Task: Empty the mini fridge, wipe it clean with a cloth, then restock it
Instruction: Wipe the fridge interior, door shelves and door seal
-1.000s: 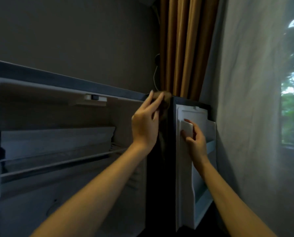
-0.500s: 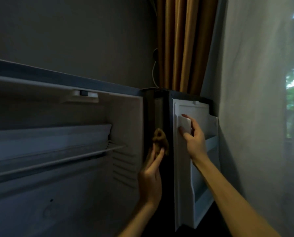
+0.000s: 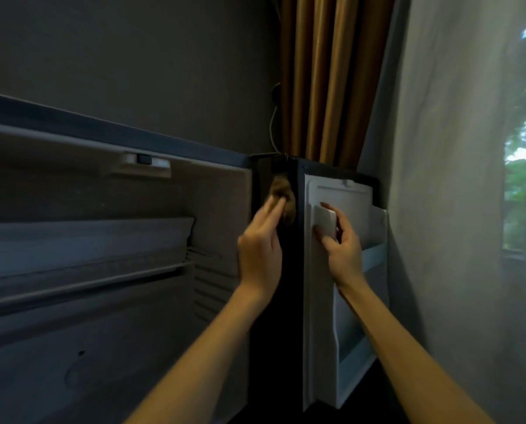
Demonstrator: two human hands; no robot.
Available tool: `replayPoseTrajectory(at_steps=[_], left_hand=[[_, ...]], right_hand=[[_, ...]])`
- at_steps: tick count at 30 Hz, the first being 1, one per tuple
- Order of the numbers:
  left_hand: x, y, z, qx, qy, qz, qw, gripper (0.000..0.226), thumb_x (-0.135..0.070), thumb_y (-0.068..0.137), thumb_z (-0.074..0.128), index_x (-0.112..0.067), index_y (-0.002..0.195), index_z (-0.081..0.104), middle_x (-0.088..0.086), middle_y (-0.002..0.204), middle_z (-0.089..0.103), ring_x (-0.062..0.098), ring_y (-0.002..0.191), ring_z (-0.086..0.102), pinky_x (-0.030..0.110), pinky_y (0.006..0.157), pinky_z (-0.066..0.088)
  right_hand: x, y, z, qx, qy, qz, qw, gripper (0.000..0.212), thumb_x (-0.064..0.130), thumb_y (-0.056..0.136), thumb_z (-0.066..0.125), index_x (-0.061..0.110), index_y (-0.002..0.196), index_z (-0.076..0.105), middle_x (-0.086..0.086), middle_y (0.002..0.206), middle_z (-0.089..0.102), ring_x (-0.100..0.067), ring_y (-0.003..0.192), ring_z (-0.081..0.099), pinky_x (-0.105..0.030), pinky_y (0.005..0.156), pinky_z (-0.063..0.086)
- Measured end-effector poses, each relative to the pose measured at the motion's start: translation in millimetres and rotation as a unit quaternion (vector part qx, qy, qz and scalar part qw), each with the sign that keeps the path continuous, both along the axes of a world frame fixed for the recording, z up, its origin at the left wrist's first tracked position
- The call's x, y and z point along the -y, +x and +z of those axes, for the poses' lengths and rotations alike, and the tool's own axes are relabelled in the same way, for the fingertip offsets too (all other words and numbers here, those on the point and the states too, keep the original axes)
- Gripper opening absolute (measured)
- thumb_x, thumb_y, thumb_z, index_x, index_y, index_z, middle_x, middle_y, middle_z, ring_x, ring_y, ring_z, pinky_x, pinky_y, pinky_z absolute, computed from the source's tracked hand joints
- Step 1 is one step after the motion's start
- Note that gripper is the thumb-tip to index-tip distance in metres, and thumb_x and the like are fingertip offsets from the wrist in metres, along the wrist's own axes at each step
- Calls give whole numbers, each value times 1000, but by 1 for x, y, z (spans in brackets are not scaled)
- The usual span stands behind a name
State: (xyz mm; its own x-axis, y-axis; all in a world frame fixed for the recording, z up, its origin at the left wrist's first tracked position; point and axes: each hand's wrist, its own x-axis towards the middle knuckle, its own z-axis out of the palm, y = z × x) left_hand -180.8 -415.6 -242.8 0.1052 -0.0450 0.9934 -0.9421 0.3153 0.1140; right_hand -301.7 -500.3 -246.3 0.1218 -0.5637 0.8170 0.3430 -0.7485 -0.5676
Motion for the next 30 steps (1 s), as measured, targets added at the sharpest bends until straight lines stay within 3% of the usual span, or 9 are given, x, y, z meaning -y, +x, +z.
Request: replayPoseTrajectory(at_steps=[5, 9, 13, 17, 22, 26, 28, 30], left_hand=[[-6, 0, -60, -8, 42, -66, 997, 44, -10, 93, 37, 0, 132, 53, 10, 143, 46, 19, 131, 46, 22, 111, 33], [-2, -13, 14, -5, 29, -39, 999, 45, -4, 96, 41, -12, 140, 45, 6, 150, 40, 23, 142, 31, 29, 115, 27], [8, -21, 77, -45, -17, -43, 998, 48, 6, 95, 43, -14, 139, 50, 5, 148, 44, 20, 141, 33, 35, 115, 32], [10, -8, 14, 32, -6, -14, 999, 42, -10, 96, 38, -13, 135, 54, 5, 147, 43, 18, 141, 32, 27, 114, 29], [-1, 0, -78, 44, 69, -45, 996, 49, 2, 88, 46, -14, 135, 51, 1, 147, 41, 18, 139, 33, 23, 115, 24], [-21, -3, -13, 97, 47, -28, 994, 47, -8, 92, 39, -17, 138, 49, 3, 148, 41, 21, 139, 35, 27, 114, 28], [-23, -12, 42, 73, -2, -28, 997, 47, -6, 95, 38, -16, 139, 48, 5, 150, 38, 21, 142, 31, 21, 114, 24], [-16, -22, 83, 47, -23, -19, 998, 47, 2, 95, 44, -15, 138, 50, 7, 151, 38, 22, 143, 28, 26, 115, 25]], right_hand=[[0, 1, -1, -4, -7, -3, 1000, 40, 12, 94, 59, 28, 131, 53, 3, 119, 59, -9, 104, 58, -17, 78, 51], [-3, -1, 0, -2, -17, 2, 1000, 39, 18, 94, 61, 29, 130, 52, 11, 121, 59, -2, 107, 57, -14, 81, 49], [-2, -2, -1, -5, -35, 11, 999, 41, 20, 93, 62, 22, 133, 51, 18, 121, 57, 7, 105, 56, -10, 81, 45], [0, -4, 7, -16, -18, 14, 1000, 42, 8, 92, 61, 30, 126, 52, 17, 119, 57, 2, 105, 56, -9, 80, 47], [-8, -1, 5, -13, 6, -3, 1000, 46, 2, 93, 56, 23, 133, 52, 2, 122, 58, -8, 106, 56, -15, 79, 52], [-8, -5, 4, -21, 3, 2, 1000, 45, 14, 92, 62, 24, 134, 51, 0, 127, 59, -14, 114, 57, -20, 85, 52], [-10, -7, 2, -29, -14, 1, 999, 48, 30, 87, 62, 26, 133, 52, 3, 126, 61, -10, 111, 60, -24, 88, 51], [-11, -7, 1, -27, -23, -10, 999, 49, 36, 84, 63, 29, 132, 52, 6, 126, 61, -8, 112, 59, -25, 90, 50]])
